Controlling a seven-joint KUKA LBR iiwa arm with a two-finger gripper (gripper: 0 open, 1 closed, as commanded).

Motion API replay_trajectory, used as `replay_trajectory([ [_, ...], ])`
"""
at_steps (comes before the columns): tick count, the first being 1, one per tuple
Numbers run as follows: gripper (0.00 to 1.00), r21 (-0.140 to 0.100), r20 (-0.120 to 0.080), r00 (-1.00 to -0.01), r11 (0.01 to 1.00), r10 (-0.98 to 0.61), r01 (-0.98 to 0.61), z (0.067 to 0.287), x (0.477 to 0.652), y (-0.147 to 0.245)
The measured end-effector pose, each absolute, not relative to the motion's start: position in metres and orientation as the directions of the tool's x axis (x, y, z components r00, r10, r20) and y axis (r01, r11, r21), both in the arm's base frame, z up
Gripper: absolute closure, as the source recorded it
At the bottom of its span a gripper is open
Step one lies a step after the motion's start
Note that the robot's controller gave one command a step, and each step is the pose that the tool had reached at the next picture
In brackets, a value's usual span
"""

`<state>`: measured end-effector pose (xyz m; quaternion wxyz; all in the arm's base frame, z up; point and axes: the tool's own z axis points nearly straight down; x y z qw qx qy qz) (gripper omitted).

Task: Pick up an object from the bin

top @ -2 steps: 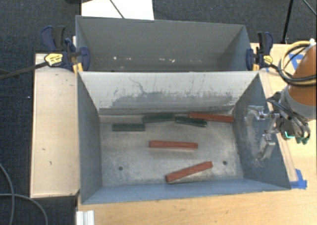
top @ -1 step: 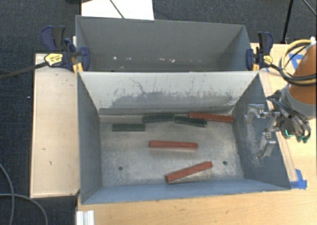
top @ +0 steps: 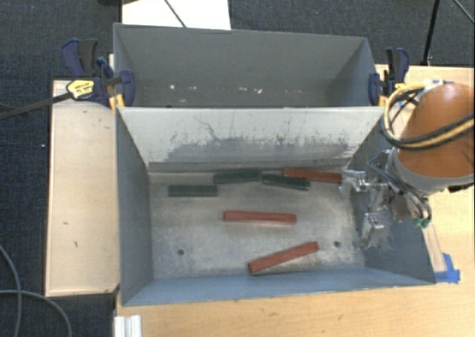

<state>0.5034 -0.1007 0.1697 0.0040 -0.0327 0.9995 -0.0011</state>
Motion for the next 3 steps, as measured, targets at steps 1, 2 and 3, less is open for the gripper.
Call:
replay_trajectory([
  [1, 0.0, 0.001, -0.001, -1.0, 1.0, -0.007, -0.007, 0.135, 0.514, -0.08],
  [2, 1.0, 0.0, -0.001, -0.972, 0.972, -0.237, -0.237, 0.07, 0.506, -0.05],
  [3, 1.0, 0.0, -0.001, -0.971, 0.971, -0.239, -0.239, 0.07, 0.506, -0.05],
])
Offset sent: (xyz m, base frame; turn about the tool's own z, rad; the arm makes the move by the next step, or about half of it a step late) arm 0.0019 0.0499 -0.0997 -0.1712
